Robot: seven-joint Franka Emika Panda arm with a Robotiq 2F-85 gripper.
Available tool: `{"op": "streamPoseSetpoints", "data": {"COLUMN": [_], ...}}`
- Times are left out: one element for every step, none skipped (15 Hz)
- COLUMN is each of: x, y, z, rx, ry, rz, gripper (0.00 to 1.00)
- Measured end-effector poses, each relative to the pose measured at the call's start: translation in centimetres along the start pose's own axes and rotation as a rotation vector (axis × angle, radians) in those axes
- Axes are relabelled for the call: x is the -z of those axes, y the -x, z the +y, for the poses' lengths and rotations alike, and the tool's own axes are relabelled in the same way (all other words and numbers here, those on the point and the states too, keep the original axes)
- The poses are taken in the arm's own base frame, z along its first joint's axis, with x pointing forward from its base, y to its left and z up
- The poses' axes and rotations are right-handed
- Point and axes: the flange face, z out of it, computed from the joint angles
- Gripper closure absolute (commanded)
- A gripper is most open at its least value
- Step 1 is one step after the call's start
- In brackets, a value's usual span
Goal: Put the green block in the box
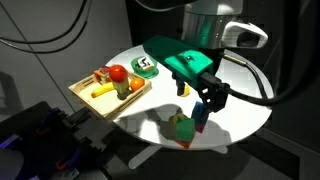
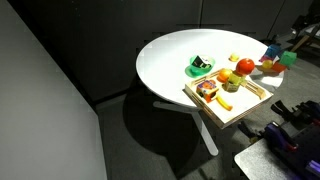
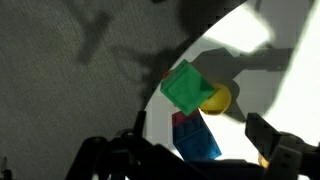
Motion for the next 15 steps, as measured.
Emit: {"op": "streamPoseSetpoints", "data": {"x": [-0.1, -0.3, -0.5, -0.7, -0.9, -1.1, -1.2, -1.2, -1.2, -1.2, -1.2, -1.2, -1.2, -1.2, -1.3], "y": [-0.2, -0.3, -0.3, -0.4, -0.4, -0.5, -0.5, -0.5, -0.5, -0.5, -0.5, -0.5, -0.5, -0.5, -0.5], "z": [-0.1, -0.2, -0.3, -0.4, -0.5, -0.7, -0.7, -0.8, -0.8, -0.8, -0.8, -0.8, -0.8, -0.8, -1.0], "rx": [0.017, 0.035, 0.051, 0.067, 0.077, 0.081, 0.083, 0.084, 0.084, 0.084, 0.084, 0.084, 0.084, 0.085, 0.086], "ry": [0.0, 0.0, 0.0, -0.001, -0.002, -0.002, -0.002, -0.003, -0.003, -0.003, -0.002, -0.002, -0.002, -0.003, -0.004], "rz": [-0.002, -0.004, -0.007, -0.011, -0.014, -0.016, -0.018, -0.019, -0.019, -0.019, -0.019, -0.018, -0.018, -0.019, -0.021], "gripper": [0.0, 0.0, 0.0, 0.0, 0.0, 0.0, 0.0, 0.0, 0.0, 0.0, 0.0, 0.0, 0.0, 0.0, 0.0]}}
